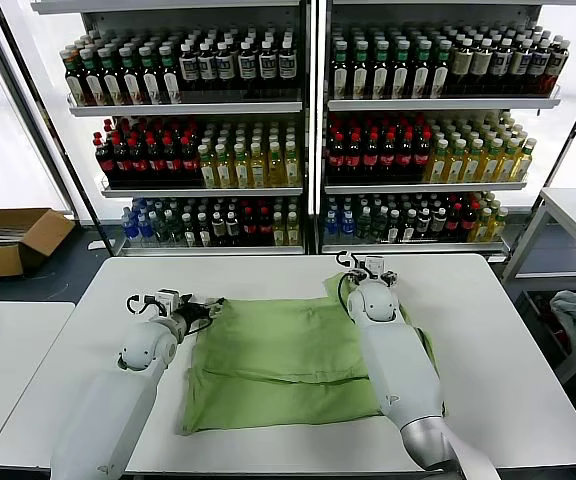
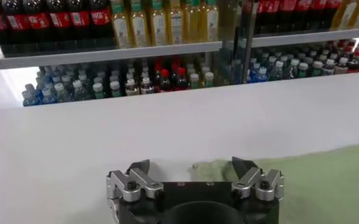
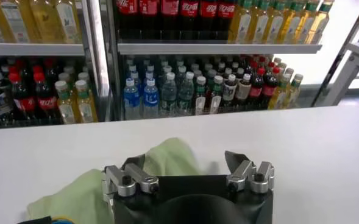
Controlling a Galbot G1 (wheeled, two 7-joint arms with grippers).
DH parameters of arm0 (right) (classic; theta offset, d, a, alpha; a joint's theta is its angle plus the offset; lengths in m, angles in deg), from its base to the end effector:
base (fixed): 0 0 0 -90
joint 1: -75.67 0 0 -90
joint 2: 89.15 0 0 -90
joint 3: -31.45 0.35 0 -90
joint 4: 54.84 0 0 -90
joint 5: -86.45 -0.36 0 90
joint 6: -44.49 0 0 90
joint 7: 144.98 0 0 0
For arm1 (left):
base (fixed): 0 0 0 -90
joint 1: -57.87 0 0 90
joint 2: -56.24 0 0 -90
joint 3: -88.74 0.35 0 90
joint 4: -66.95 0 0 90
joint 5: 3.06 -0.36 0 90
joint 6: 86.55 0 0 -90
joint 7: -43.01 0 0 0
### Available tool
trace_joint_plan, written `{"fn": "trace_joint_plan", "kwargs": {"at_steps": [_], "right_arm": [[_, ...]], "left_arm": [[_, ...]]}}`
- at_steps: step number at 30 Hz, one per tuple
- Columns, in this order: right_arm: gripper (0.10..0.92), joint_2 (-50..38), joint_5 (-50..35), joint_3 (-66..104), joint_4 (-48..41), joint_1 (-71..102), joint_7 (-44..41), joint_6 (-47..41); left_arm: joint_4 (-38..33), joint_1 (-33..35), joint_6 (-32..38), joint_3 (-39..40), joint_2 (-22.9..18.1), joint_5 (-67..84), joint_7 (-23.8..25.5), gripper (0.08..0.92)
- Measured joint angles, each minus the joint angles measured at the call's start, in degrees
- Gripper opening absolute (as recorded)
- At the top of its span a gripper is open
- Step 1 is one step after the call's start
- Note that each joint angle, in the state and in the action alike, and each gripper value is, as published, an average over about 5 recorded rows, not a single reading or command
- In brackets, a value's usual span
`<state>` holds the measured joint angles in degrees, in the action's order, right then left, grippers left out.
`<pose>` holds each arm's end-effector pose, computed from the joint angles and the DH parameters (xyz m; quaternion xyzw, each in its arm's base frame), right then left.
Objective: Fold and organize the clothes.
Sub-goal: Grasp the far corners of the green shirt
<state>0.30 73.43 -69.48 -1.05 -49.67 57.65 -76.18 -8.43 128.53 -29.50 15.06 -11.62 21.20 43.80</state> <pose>0.5584 0.0497 -0.2944 -0.1045 -0.9540 0.0230 0.2801 0.4629 0.0755 -0.3094 -0.0782 -0.9543 -0.0331 0.2866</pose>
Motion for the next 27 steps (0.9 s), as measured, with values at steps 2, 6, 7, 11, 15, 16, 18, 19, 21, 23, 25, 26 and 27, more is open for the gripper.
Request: {"fn": "trace_joint_plan", "kwargs": {"at_steps": [2, 6, 7, 11, 15, 16, 18, 19, 21, 23, 25, 26, 27], "right_arm": [[0.823, 0.12, 0.15, 0.01, -0.60, -0.12, -0.12, 0.14], [0.823, 0.28, 0.28, 0.04, -1.40, -0.17, -0.33, 0.25], [0.823, 0.29, 0.28, 0.05, -1.55, -0.16, -0.38, 0.25], [0.800, 0.32, 0.26, 0.05, -1.90, -0.07, -0.50, 0.17], [0.767, 0.44, 0.27, 0.06, -1.91, 0.21, -0.46, -0.13], [0.754, 0.51, 0.28, 0.09, -1.87, 0.31, -0.43, -0.23], [0.706, 0.68, 0.28, 0.15, -1.74, 0.53, -0.36, -0.43], [0.681, 0.76, 0.27, 0.16, -1.64, 0.66, -0.32, -0.55], [0.622, 0.88, 0.26, 0.13, -1.41, 0.91, -0.28, -0.78], [0.570, 0.97, 0.24, 0.09, -1.18, 1.16, -0.24, -0.98], [0.509, 1.00, 0.21, 0.06, -0.97, 1.41, -0.20, -1.09], [0.483, 1.00, 0.18, 0.04, -0.87, 1.56, -0.16, -1.12], [0.449, 0.99, 0.16, 0.03, -0.78, 1.71, -0.13, -1.14]], "left_arm": [[0.38, -0.10, 0.04, 0.17, -0.14, -0.13, -0.04, 0.823], [0.74, -0.10, 0.07, 0.50, -0.14, -0.21, -0.10, 0.817], [0.75, -0.05, 0.08, 0.62, -0.09, -0.21, -0.08, 0.811], [0.30, 0.48, 0.10, 1.23, 0.39, -0.23, 0.25, 0.724], [-1.00, 1.53, 0.11, 1.84, 0.82, -0.36, 0.62, 0.602], [-1.36, 1.83, 0.11, 1.94, 0.84, -0.40, 0.70, 0.576], [-2.00, 2.41, 0.10, 2.10, 0.84, -0.47, 0.83, 0.515], [-2.31, 2.68, 0.10, 2.19, 0.87, -0.52, 0.91, 0.489], [-2.90, 3.24, 0.08, 2.43, 1.00, -0.64, 1.12, 0.429], [-3.41, 3.76, 0.07, 2.66, 1.13, -0.78, 1.35, 0.377], [-3.78, 4.16, 0.07, 2.81, 1.14, -0.87, 1.47, 0.316], [-3.93, 4.31, 0.06, 2.86, 1.10, -0.89, 1.47, 0.290], [-4.06, 4.43, 0.06, 2.90, 1.05, -0.88, 1.45, 0.255]]}}
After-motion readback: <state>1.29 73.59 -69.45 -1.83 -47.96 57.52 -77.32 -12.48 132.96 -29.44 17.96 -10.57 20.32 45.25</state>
